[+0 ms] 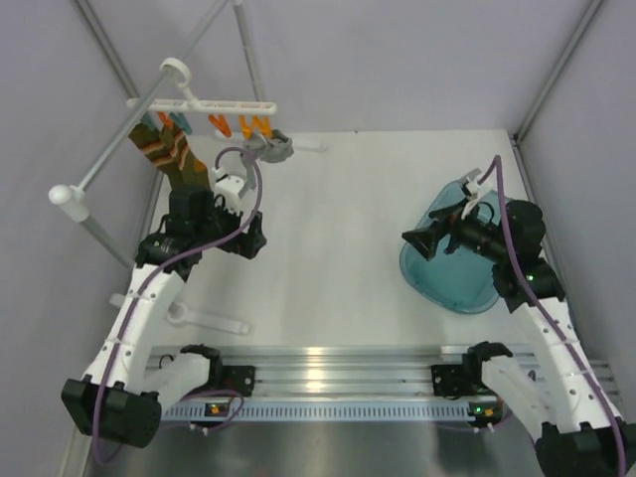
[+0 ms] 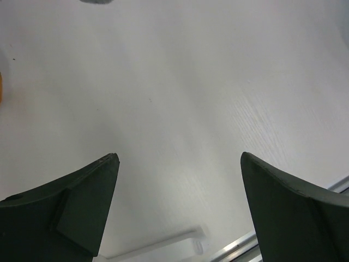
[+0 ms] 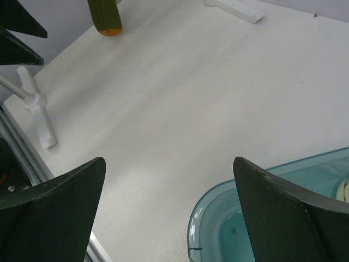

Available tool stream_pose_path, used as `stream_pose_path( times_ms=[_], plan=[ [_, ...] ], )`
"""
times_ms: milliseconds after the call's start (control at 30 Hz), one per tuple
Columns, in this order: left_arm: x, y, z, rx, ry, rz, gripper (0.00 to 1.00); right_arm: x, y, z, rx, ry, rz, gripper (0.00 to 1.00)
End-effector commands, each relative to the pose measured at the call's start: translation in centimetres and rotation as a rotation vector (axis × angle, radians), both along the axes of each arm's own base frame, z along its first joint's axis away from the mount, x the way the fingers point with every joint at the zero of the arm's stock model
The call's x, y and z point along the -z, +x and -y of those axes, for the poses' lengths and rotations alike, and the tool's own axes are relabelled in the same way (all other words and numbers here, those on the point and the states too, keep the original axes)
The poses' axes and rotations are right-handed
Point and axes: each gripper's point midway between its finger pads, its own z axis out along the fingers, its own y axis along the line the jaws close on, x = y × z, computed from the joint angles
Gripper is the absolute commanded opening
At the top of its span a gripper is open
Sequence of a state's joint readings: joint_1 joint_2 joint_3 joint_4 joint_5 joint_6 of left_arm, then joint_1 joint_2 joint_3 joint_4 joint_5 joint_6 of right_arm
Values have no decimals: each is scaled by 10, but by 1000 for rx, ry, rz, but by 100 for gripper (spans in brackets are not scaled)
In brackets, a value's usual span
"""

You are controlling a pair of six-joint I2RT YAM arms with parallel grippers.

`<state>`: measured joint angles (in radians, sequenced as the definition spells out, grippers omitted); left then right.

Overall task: Clip the socks to the hanger
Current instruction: Reset both arms

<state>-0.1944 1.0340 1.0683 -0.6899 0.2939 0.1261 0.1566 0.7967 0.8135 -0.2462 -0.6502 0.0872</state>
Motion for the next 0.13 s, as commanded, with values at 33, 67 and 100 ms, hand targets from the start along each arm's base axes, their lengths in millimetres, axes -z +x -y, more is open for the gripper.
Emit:
stream_pose_path(
  times_ms=[33, 67, 100],
  plan=[
    [-16, -2, 0, 9, -16, 111, 98, 5, -5, 17, 54, -18, 16, 100],
    [-17, -3, 1, 16, -17, 115, 98, 3, -5, 18, 55, -17, 23, 100],
    [-21, -3, 1, 21, -15, 127, 98, 2, -6, 18, 53, -12, 23, 100]
  ],
)
